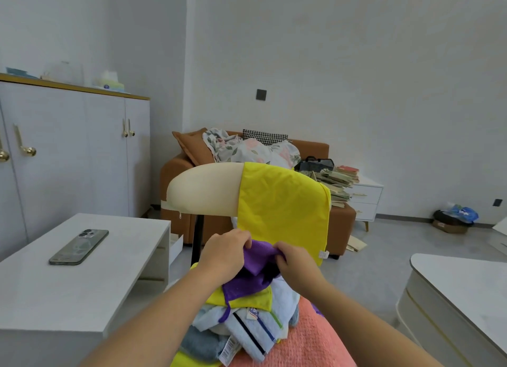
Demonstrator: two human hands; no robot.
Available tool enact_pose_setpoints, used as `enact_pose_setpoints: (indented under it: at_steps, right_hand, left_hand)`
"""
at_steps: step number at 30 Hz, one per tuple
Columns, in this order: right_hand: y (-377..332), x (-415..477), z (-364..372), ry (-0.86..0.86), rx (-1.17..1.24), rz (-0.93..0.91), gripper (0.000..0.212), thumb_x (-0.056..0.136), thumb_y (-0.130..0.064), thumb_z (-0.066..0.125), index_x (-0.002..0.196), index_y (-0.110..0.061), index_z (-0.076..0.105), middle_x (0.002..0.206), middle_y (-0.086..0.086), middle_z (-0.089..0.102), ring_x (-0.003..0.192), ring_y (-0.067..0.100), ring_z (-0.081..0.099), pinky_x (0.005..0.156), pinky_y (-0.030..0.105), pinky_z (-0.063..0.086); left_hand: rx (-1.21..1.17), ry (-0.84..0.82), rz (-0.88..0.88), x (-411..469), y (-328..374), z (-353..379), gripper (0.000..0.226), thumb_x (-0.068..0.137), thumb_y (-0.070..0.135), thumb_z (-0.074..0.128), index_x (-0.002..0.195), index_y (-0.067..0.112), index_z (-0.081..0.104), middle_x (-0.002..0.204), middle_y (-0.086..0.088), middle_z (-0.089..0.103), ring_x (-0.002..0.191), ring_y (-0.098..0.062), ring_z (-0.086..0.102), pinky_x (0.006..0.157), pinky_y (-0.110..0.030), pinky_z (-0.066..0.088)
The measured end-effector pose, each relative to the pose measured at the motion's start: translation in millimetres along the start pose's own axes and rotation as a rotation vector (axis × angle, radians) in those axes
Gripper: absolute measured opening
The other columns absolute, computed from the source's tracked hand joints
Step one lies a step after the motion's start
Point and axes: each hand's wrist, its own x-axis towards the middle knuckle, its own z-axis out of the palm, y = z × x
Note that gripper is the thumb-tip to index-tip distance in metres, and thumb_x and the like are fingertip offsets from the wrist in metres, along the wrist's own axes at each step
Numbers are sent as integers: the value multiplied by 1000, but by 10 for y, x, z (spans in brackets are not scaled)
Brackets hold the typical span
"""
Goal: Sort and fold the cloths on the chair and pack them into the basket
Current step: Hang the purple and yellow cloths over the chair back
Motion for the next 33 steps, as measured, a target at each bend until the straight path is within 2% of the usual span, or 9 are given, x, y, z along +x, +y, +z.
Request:
enact_pose_setpoints:
  at_steps: [5, 10, 14, 17, 20, 24, 26, 29, 33]
  right_hand:
    - [-66, 22, -84, 42, 75, 19, 13, 92, -12, 45, 91, -12, 58, 78, 1, 63, 74, 21, 57, 66, 38, 43]
    - [-131, 60, -219, 109, 98, -51, 9, 93, -18, 54, 98, -14, 60, 84, -2, 61, 77, 16, 54, 67, 31, 41]
    - [-116, 157, -357, 57, -74, -62, 16, 88, -10, 54, 103, -13, 58, 98, 2, 57, 84, 20, 53, 68, 32, 41]
    - [-138, 218, -476, 75, -146, 46, 18, 88, -5, 46, 101, -9, 58, 102, 8, 54, 86, 27, 55, 70, 37, 44]
    - [-198, 275, -632, 155, -64, 140, 20, 92, -6, 39, 100, -8, 57, 100, 12, 58, 86, 28, 55, 72, 39, 45]
    - [-313, 342, -865, 248, 28, 153, 24, 98, -10, 32, 109, -10, 53, 98, 12, 62, 87, 31, 57, 68, 38, 43]
    - [-360, 370, -971, 285, 16, 142, 22, 100, -15, 30, 108, -14, 51, 96, 9, 62, 85, 31, 57, 66, 38, 43]
    - [-364, 391, -1131, 336, -38, 111, 20, 101, -25, 33, 104, -15, 50, 95, 8, 64, 86, 31, 58, 62, 37, 39]
    - [-333, 347, -1372, 281, -38, -74, 21, 96, -38, 48, 98, -19, 57, 81, 1, 63, 79, 24, 58, 64, 35, 42]
  left_hand:
    - [200, -71, 28, 22, 71, 17, 45, 86, 48, 54, 121, 21, 44, 117, 6, 46, 104, -17, 53, 85, -34, 42]
    - [349, 127, -2, 79, 67, -41, 21, 94, 15, 48, 114, 17, 46, 112, -1, 51, 94, -20, 56, 73, -30, 36]
    - [408, 231, 77, 141, 37, -246, 35, 54, 3, 81, 77, 16, 59, 69, -1, 56, 49, -19, 54, 44, -28, 36]
    - [451, 268, 88, 212, 43, -397, 39, 44, 2, 83, 69, 16, 57, 60, 0, 53, 41, -17, 49, 38, -25, 34]
    - [483, 261, 73, 256, 94, -580, 31, 53, 5, 80, 70, 15, 58, 61, -2, 57, 49, -21, 54, 44, -29, 39]
    - [361, 191, -29, 304, 136, -796, 13, 93, 9, 37, 101, 13, 46, 102, -8, 59, 90, -28, 57, 67, -33, 34]
    - [266, 209, -34, 313, 145, -873, 9, 95, 20, 38, 98, 14, 43, 103, -8, 58, 91, -28, 56, 67, -33, 32]
    - [360, 191, -9, 364, 149, -963, 36, 90, 48, 47, 104, 15, 44, 104, -5, 58, 95, -27, 58, 70, -35, 38]
    - [405, 236, -39, 430, 91, -1120, 35, 96, 44, 37, 112, 13, 44, 110, -7, 61, 97, -29, 60, 72, -38, 42]
